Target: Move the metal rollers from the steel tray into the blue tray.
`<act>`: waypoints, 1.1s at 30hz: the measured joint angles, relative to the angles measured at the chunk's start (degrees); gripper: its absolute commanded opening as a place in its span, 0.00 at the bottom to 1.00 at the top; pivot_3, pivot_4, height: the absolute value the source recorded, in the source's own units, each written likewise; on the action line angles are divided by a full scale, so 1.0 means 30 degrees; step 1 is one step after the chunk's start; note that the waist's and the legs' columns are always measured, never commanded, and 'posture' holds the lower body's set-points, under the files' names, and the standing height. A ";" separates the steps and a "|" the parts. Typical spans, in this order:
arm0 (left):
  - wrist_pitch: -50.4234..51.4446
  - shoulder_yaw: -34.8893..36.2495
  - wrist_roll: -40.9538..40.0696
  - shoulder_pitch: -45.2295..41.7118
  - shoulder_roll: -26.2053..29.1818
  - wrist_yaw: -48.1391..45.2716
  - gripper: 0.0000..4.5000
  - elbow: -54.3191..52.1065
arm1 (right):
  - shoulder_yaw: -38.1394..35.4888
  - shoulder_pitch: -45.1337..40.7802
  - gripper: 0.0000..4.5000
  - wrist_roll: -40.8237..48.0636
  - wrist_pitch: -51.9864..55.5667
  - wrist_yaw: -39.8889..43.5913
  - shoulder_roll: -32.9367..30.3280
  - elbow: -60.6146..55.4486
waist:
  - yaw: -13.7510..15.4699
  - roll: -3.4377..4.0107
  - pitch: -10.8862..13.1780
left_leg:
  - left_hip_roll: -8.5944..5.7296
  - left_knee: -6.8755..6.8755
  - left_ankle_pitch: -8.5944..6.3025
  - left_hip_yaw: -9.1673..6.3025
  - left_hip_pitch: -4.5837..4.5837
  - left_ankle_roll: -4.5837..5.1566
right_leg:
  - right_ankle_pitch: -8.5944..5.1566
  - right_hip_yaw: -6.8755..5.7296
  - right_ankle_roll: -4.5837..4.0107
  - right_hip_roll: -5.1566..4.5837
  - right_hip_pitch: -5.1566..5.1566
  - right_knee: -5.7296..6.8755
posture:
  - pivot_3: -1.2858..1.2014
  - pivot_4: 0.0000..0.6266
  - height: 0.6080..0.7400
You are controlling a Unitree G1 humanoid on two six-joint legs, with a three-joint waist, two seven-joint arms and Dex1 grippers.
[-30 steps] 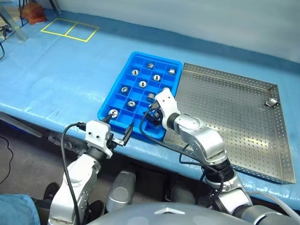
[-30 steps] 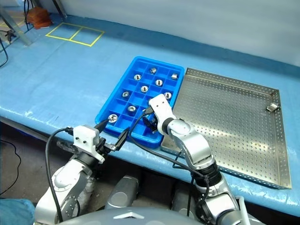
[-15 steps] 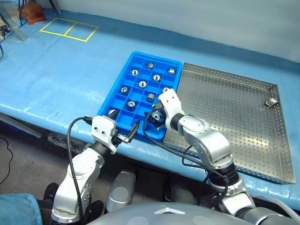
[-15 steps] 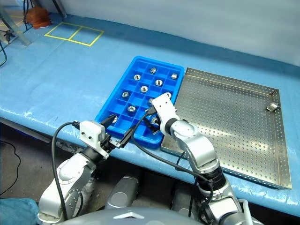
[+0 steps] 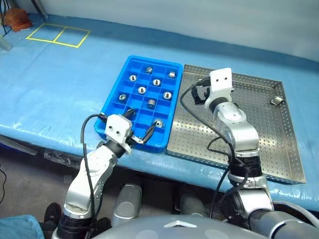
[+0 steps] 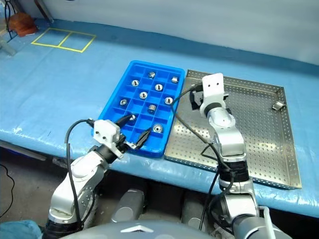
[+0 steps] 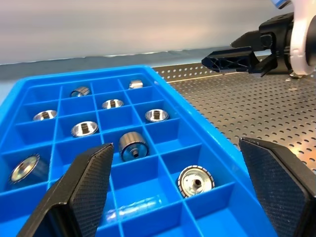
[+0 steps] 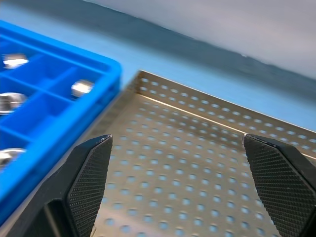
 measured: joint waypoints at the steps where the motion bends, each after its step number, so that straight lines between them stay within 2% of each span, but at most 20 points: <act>1: -0.0002 -0.0211 0.0008 -0.0205 -0.0005 -0.0112 1.00 0.0159 | -0.0189 -0.0129 1.00 -0.0034 -0.0279 -0.0183 0.0001 0.0511 | -0.0114 0.0000 0.0000 | 0.0000 0.0005 0.0001 0.0000 -0.0003 0.0001 | 0.0002 0.0001 0.0003 0.0000 -0.0002 0.0001 | 0.60 0.24 1.00; 9: -0.0142 -0.2270 0.0010 -0.2061 -0.0486 -0.1108 1.00 0.1431 | -0.1840 -0.1654 1.00 -0.0613 -0.3199 -0.2257 -0.0527 0.5324 | -0.1170 0.0002 0.0000 | -0.0007 0.0008 0.0010 0.0009 0.0004 0.0018 | 0.0071 0.0032 -0.0039 0.0001 0.0005 0.0014 | 0.57 0.24 1.00; 16: -0.0425 -0.2973 0.0003 -0.3261 -0.0538 -0.1989 1.00 0.2516 | -0.3603 -0.3260 1.00 -0.0382 -0.5012 -0.4072 -0.0662 0.9034 | -0.1958 0.0007 0.0001 | -0.0021 0.0034 0.0024 0.0027 0.0032 0.0041 | 0.0073 0.0082 -0.0030 0.0002 0.0009 0.0087 | 0.55 0.24 1.00; 27: -0.0812 -0.3054 0.0080 -0.3663 -0.0691 -0.2310 1.00 0.2773 | -0.5211 -0.6383 1.00 0.0578 -0.7907 -0.5447 -0.2275 1.6925 | -0.2440 0.0009 0.0003 | -0.0039 0.0060 0.0042 0.0051 0.0088 0.0072 | 0.0072 0.0151 -0.0032 0.0008 0.0010 0.0217 | 0.58 0.24 1.00; 33: -0.0934 -0.3097 0.0398 -0.3298 -0.0938 -0.2005 1.00 0.2778 | -0.7295 -0.7943 1.00 0.2937 -0.9007 -0.4799 -0.2725 2.0293 | -0.2386 0.0010 0.0003 | -0.0044 0.0062 0.0057 0.0051 0.0092 0.0096 | 0.0075 0.0161 -0.0026 0.0008 0.0019 0.0226 | 0.59 0.24 1.00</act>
